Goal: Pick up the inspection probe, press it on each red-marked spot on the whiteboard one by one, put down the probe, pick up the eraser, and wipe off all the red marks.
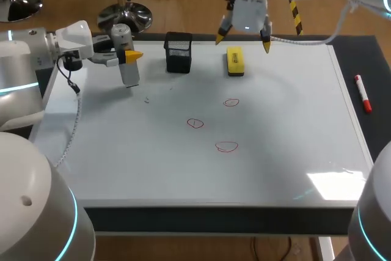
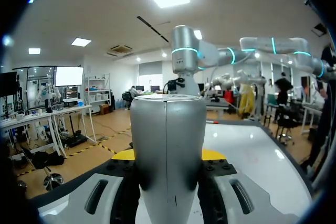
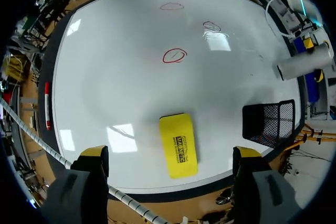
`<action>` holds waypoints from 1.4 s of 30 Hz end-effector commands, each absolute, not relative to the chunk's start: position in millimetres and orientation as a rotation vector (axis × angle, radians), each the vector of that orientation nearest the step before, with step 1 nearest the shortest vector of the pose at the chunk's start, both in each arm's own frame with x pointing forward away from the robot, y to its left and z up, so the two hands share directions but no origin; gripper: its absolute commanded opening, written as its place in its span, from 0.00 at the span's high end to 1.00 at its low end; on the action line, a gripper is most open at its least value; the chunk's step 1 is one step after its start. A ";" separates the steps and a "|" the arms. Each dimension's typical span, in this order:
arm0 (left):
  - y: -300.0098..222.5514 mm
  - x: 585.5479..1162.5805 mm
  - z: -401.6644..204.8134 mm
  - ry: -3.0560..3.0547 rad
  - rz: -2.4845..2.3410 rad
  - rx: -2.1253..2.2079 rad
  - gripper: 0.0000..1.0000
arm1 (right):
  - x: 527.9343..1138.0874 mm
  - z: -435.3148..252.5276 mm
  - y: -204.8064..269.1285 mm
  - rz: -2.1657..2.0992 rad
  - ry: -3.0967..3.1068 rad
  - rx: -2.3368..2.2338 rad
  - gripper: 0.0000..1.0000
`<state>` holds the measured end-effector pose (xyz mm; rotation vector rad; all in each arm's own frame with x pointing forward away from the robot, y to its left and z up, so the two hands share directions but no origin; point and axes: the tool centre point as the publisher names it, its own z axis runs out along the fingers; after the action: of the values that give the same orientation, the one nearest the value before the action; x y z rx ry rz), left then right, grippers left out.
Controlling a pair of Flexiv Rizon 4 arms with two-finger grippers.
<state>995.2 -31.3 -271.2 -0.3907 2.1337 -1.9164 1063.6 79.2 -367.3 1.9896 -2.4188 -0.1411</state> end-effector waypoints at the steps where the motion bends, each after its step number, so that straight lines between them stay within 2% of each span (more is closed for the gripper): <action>1: -31.3 995.3 -270.6 2.132 -1.916 -0.390 1.00 | 1068.0 -374.3 75.6 -0.126 -2.377 2.008 0.00; 42: -31.3 995.3 -270.6 2.132 -1.916 -0.390 1.00 | 1084.9 -421.5 96.8 -0.056 -2.210 2.020 0.00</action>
<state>995.2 -31.2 -271.2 -0.3908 2.1335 -1.9164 1081.8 94.7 -418.2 2.0224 -2.2197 -0.0592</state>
